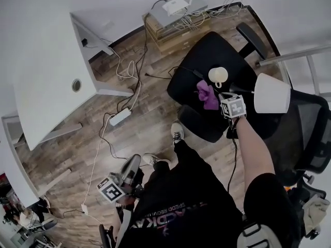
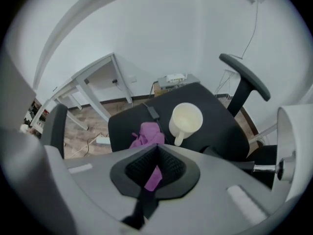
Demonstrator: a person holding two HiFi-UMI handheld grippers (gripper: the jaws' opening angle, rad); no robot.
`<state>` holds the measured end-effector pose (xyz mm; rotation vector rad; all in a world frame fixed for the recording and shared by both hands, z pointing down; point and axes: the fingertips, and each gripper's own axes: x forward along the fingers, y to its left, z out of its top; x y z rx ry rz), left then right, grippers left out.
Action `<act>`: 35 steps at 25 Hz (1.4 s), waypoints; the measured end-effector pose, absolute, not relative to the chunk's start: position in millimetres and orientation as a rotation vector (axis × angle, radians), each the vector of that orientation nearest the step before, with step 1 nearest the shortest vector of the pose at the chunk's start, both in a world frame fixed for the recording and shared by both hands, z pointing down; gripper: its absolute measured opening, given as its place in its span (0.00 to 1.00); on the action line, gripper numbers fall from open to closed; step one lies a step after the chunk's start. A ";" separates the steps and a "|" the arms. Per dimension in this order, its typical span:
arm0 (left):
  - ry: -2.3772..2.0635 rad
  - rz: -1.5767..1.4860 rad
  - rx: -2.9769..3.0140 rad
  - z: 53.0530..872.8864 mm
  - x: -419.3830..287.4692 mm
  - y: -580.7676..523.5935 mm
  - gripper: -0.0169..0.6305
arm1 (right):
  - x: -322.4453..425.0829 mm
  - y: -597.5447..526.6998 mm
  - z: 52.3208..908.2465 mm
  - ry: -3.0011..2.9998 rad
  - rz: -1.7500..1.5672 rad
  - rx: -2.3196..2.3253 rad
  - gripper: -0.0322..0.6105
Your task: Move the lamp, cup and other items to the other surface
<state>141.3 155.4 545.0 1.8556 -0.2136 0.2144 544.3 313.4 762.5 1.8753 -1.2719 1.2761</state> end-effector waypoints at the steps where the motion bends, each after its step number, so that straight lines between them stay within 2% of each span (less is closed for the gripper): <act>1: -0.210 0.205 1.863 542.8 135.6 153.0 0.02 | 546.5 309.5 749.0 -1.271 1.245 1.942 0.06; 7: -0.196 0.128 1.908 529.5 98.0 137.2 0.02 | 538.2 268.0 652.3 -1.331 0.997 2.239 0.06; 16: -0.192 0.004 1.947 502.0 34.3 120.8 0.02 | 419.0 186.5 520.9 -1.757 0.895 2.307 0.06; 19: -0.197 -0.027 1.973 494.4 8.3 115.4 0.02 | 345.9 155.2 499.9 -1.954 0.962 2.236 0.06; 28: -0.287 -0.085 2.057 483.2 -74.1 105.6 0.02 | 50.0 114.3 477.5 -2.544 1.187 1.612 0.06; 32: -0.308 -0.114 2.046 484.1 -99.4 110.7 0.02 | -36.8 124.2 475.1 -2.647 1.165 1.306 0.06; 35: -0.326 -0.169 2.019 491.4 -122.4 112.1 0.02 | -75.8 133.4 483.7 -2.651 1.102 1.135 0.06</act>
